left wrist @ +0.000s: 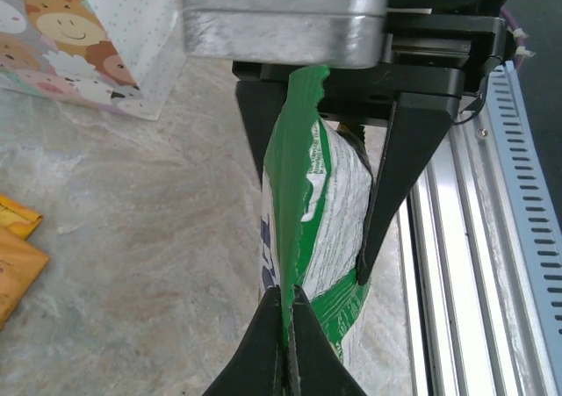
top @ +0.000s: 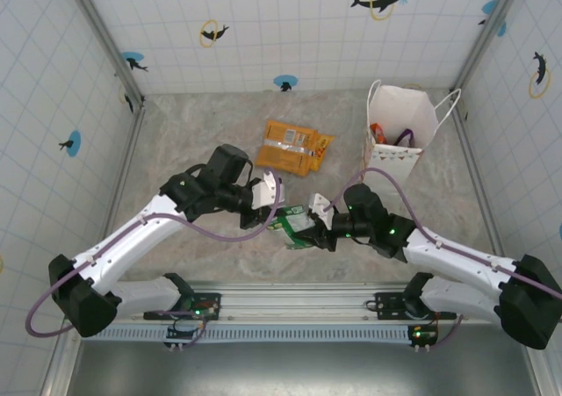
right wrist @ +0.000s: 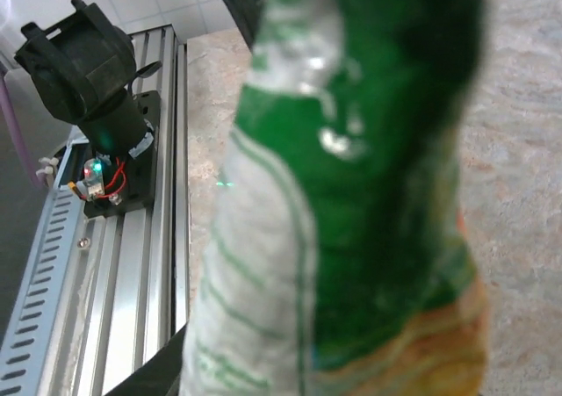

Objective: Place the snacks into the paper bag

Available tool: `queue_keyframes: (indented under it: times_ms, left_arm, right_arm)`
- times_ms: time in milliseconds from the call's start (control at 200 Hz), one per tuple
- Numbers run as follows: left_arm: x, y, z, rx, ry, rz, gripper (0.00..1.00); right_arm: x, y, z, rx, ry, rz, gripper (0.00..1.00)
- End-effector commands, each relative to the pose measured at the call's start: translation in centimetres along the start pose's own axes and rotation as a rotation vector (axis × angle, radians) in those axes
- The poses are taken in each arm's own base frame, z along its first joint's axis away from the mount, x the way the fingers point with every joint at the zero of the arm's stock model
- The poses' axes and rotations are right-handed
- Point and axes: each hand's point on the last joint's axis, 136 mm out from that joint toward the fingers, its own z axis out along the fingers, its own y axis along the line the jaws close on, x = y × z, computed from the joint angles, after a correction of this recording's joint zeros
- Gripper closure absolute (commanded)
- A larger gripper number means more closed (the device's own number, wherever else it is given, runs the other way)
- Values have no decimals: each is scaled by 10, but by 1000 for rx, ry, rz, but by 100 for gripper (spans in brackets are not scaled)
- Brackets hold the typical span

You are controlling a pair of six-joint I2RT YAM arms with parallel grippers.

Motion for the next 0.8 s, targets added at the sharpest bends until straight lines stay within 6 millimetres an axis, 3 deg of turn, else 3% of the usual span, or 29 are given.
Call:
queue_keyframes:
  times_ms: [0, 260, 350, 425, 480, 625, 691, 796]
  left_arm:
    - [-17, 11, -8, -77, -64, 41, 100]
    - [-11, 30, -6, -176, -39, -11, 100]
    - [-10, 36, -6, -208, -40, -37, 85]
    - [-8, 45, -7, -258, -42, -75, 59]
    - [-7, 52, -8, -297, -38, -103, 48]
    - [-2, 65, -13, -386, -40, -177, 31]
    - [-4, 75, -18, -449, -66, -217, 27]
    - [10, 87, -17, -539, -96, -317, 23]
  right_arm:
    - [4, 4, -4, -8, -8, -9, 70]
    - [-4, -4, -12, 56, -60, -18, 86]
    - [-7, -7, -16, 81, -86, -11, 88]
    - [-8, -10, -19, 102, -97, 3, 90]
    - [-10, -12, -22, 119, -108, 17, 91]
    - [-17, -29, -35, 242, -149, 55, 94]
    - [-21, -38, -44, 305, -171, 73, 95]
    - [-31, -51, -61, 410, -221, 98, 95]
